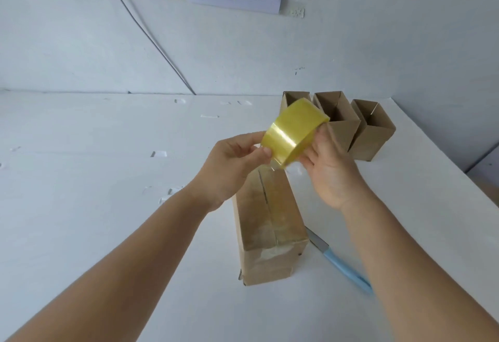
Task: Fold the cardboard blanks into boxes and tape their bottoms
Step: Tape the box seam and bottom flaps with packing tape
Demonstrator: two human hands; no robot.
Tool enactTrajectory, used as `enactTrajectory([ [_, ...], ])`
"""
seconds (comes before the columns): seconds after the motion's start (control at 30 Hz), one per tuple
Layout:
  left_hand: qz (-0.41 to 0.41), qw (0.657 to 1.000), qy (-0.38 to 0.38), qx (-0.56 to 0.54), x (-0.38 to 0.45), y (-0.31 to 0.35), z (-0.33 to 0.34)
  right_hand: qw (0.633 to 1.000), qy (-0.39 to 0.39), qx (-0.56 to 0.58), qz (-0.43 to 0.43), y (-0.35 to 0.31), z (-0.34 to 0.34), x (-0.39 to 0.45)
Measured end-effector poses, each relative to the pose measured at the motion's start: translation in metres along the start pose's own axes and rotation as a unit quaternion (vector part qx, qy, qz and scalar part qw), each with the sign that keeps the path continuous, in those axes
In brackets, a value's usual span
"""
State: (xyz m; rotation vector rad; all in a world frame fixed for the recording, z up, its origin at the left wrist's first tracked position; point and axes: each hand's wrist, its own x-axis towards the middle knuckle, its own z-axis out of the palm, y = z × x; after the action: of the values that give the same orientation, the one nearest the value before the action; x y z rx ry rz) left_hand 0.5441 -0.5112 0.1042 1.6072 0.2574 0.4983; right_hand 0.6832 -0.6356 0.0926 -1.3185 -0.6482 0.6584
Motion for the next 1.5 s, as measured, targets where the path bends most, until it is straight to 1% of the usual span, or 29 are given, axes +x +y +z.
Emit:
enactTrajectory([
  [0.07, -0.045, 0.997, -0.06, -0.006, -0.008, 0.007, 0.001, 0.998, -0.043, 0.055, 0.006, -0.008, -0.006, -0.003],
  [0.1, -0.072, 0.995, -0.074, -0.01, -0.011, 0.009, 0.001, 0.996, -0.062, 0.069, 0.008, -0.011, -0.008, -0.007],
  [0.17, -0.136, 0.989, -0.065, 0.005, -0.017, 0.013, 0.002, 0.992, -0.097, 0.08, -0.002, -0.014, -0.012, -0.013],
  [0.23, -0.205, 0.977, -0.054, 0.034, -0.022, 0.017, 0.002, 0.989, -0.114, 0.09, -0.005, -0.014, -0.016, -0.017],
  [0.3, -0.246, 0.967, -0.053, 0.032, -0.028, 0.018, 0.002, 0.984, -0.14, 0.11, -0.009, -0.013, -0.019, -0.023],
  [0.37, -0.26, 0.964, -0.054, 0.01, -0.035, 0.019, 0.005, 0.98, -0.158, 0.121, -0.017, -0.011, -0.02, -0.03],
  [0.5, -0.277, 0.959, -0.032, -0.058, -0.048, 0.016, 0.015, 0.976, -0.151, 0.156, -0.022, -0.01, -0.018, -0.043],
  [0.6, -0.278, 0.954, 0.021, -0.115, -0.056, 0.014, 0.023, 0.972, -0.159, 0.171, -0.029, -0.013, -0.016, -0.051],
  [0.67, -0.274, 0.952, 0.06, -0.123, -0.06, 0.014, 0.029, 0.976, -0.145, 0.158, -0.027, -0.015, -0.016, -0.053],
  [0.77, -0.259, 0.96, 0.091, -0.056, -0.064, 0.013, 0.034, 0.99, -0.099, 0.101, -0.028, -0.013, -0.019, -0.056],
  [0.9, -0.231, 0.966, 0.11, 0.034, -0.069, 0.016, 0.031, 0.998, -0.057, 0.016, -0.035, -0.018, -0.025, -0.063],
  [1.0, -0.228, 0.961, 0.138, 0.073, -0.075, 0.017, 0.018, 0.993, -0.028, -0.098, -0.058, -0.021, -0.036, -0.065],
  [1.07, -0.235, 0.956, 0.147, 0.094, -0.078, 0.015, 0.01, 0.981, -0.028, -0.177, -0.076, -0.023, -0.042, -0.067],
  [1.17, -0.234, 0.951, 0.147, 0.139, -0.082, 0.013, 0.007, 0.961, -0.032, -0.263, -0.076, -0.025, -0.047, -0.069],
  [1.27, -0.229, 0.946, 0.158, 0.165, -0.086, 0.014, -0.001, 0.913, -0.02, -0.403, -0.063, -0.025, -0.053, -0.069],
  [1.43, -0.233, 0.943, 0.144, 0.188, -0.089, 0.011, -0.006, 0.858, -0.022, -0.511, -0.044, -0.019, -0.049, -0.074],
  [1.5, -0.236, 0.942, 0.135, 0.195, -0.089, 0.009, -0.006, 0.844, -0.014, -0.535, -0.043, -0.018, -0.046, -0.076],
])
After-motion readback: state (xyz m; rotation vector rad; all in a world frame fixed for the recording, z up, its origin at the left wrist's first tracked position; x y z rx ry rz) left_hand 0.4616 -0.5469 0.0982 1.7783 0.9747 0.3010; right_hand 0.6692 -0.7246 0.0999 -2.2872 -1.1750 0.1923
